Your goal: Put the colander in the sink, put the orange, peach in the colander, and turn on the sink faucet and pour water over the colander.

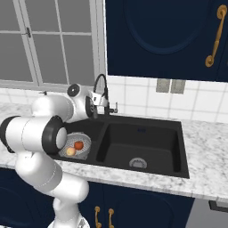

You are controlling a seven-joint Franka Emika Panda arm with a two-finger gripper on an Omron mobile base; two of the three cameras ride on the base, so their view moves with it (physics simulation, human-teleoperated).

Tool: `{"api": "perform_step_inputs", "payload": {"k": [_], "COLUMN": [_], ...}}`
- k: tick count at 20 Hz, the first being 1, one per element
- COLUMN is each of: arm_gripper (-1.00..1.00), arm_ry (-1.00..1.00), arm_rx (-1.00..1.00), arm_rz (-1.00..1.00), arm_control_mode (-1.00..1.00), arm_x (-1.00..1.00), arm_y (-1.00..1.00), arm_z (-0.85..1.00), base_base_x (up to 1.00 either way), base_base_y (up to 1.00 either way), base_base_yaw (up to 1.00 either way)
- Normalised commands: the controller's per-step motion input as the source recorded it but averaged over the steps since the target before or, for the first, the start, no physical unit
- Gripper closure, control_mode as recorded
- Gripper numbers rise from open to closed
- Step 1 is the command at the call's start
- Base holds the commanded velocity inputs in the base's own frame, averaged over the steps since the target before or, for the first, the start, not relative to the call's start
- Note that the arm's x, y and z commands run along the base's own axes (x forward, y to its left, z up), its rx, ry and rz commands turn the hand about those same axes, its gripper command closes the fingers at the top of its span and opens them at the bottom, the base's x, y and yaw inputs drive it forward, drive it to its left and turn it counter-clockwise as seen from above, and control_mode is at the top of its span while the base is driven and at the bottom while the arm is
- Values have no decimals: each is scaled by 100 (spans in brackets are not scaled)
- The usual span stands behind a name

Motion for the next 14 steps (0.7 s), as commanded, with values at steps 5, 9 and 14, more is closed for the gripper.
{"api": "perform_step_inputs", "payload": {"k": [5, 9, 14], "arm_gripper": [-100, -100, -100], "arm_ry": [0, 6, 17], "arm_rx": [1, 2, 0], "arm_rz": [0, 0, 0], "arm_control_mode": [-100, -100, -100], "arm_x": [33, 24, 30], "arm_y": [41, 43, 54], "arm_z": [0, 1, 3], "base_base_x": [0, 0, 0], "base_base_y": [0, 0, 0], "base_base_yaw": [0, 0, 0]}}
